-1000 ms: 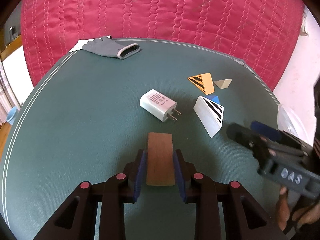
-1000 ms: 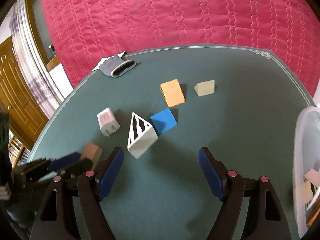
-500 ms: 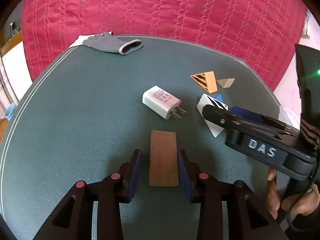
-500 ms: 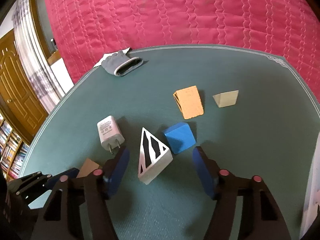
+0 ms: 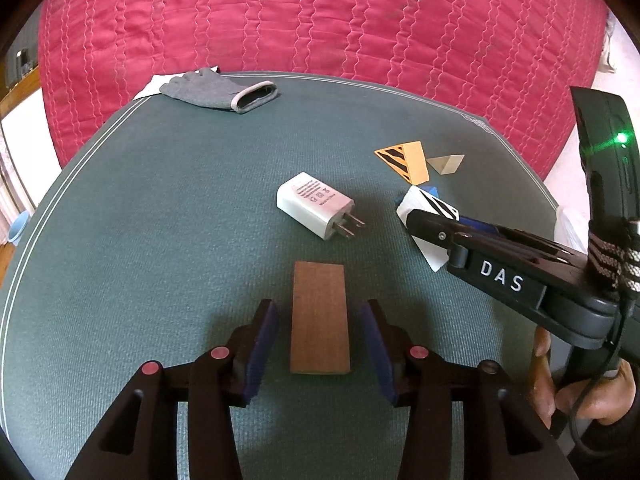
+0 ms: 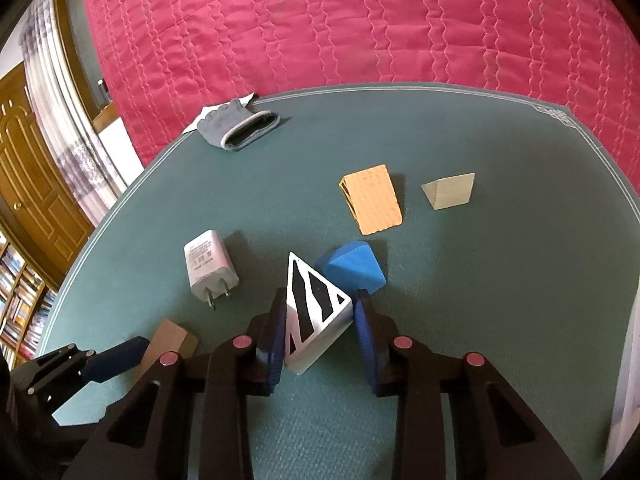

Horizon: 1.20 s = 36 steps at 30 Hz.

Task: Organize rigid objects
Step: 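Grasp the white black-striped triangular prism with the right tool while the left tool holds the brown block, then carry the brown block with the left tool while the right tool carries the striped prism into the basin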

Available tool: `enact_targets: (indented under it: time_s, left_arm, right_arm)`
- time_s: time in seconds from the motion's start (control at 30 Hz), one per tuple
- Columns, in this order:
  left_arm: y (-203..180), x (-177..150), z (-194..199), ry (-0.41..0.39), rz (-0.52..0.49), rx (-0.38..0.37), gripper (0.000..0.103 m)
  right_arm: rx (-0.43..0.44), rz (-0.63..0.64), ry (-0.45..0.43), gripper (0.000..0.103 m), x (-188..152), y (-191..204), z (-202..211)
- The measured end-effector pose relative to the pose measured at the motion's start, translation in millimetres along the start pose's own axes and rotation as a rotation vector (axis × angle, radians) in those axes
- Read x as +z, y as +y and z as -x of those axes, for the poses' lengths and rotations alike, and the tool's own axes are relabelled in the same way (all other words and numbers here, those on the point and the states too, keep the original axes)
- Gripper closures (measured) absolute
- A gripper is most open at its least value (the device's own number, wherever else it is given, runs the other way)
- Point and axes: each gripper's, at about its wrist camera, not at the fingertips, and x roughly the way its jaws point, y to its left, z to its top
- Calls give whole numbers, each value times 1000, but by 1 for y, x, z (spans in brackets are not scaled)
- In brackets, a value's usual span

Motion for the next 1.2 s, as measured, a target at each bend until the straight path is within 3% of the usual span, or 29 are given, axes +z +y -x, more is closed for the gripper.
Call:
enact_targets:
  time_s: [0.5, 0.7, 1.2]
  left_arm:
    - [0, 0, 0, 0, -2, 1, 55]
    - [1, 2, 0, -3, 1, 2, 73]
    - [-5, 1, 7, -30, -16, 10, 74]
  right_arm:
    - [-31, -45, -17, 71, -28, -20, 36]
    - [-41, -34, -26, 71, -38, -21, 48]
    - [-58, -67, -70, 71, -51, -33, 83]
